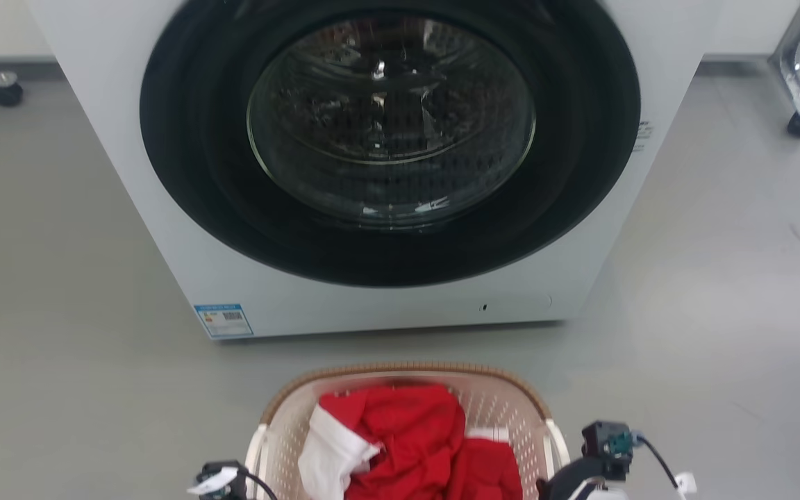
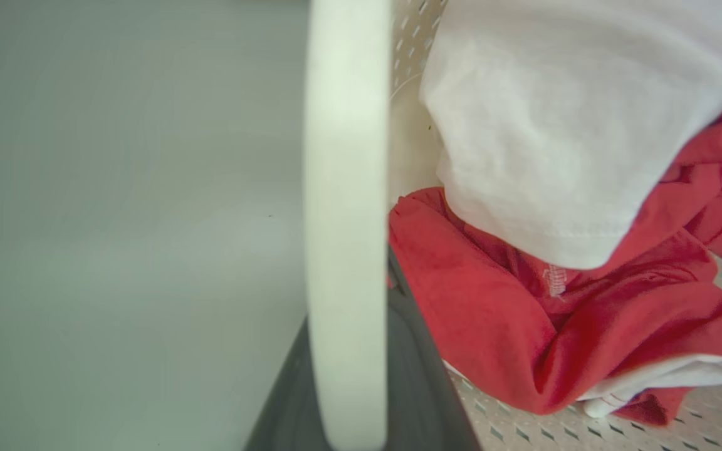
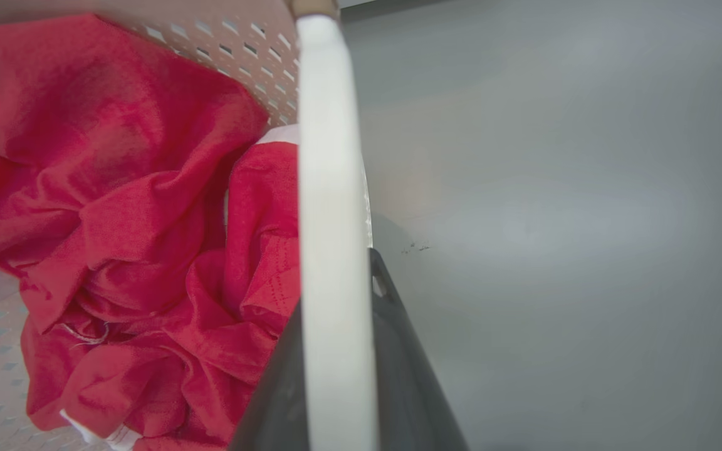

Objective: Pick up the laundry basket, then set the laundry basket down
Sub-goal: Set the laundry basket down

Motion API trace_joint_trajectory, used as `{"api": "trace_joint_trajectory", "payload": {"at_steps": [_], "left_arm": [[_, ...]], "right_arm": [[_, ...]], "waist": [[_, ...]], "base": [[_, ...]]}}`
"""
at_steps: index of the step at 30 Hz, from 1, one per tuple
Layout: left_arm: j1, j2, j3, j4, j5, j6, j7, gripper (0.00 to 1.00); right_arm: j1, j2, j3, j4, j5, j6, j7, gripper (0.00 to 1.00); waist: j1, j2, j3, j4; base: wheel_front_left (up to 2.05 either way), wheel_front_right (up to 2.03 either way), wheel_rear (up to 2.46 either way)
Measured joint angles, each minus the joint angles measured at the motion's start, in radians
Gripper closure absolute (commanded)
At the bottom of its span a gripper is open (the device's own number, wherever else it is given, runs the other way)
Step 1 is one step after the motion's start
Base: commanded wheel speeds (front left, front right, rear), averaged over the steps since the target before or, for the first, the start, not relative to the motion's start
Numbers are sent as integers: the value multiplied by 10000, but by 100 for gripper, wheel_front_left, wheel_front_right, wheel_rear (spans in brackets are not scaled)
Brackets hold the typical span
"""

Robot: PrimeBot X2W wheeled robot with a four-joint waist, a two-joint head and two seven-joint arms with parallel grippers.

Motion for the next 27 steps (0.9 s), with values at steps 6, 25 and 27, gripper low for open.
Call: {"api": "trace_joint_trajectory", "payload": {"at_steps": [6,25,27], "left_arm": [[-813,10,90,-161,4,92,-226,100],[-2864,-4,155,-314,153,205,-619,100],[-3064,-2,155,-318,174,207,-686,100]], "right_arm": [[-1034,10,-136,238,-161,94,-270,100],[-3238,-35,-282,836,-493,414,-874,100],[-3408,-38,-290,878,-564,439,-922,100]], "waist": [[1,0,797,55],[1,1,3537,352],[1,1,3834,384]], "base": [[0,0,0],[0,0,0],[0,0,0]]}}
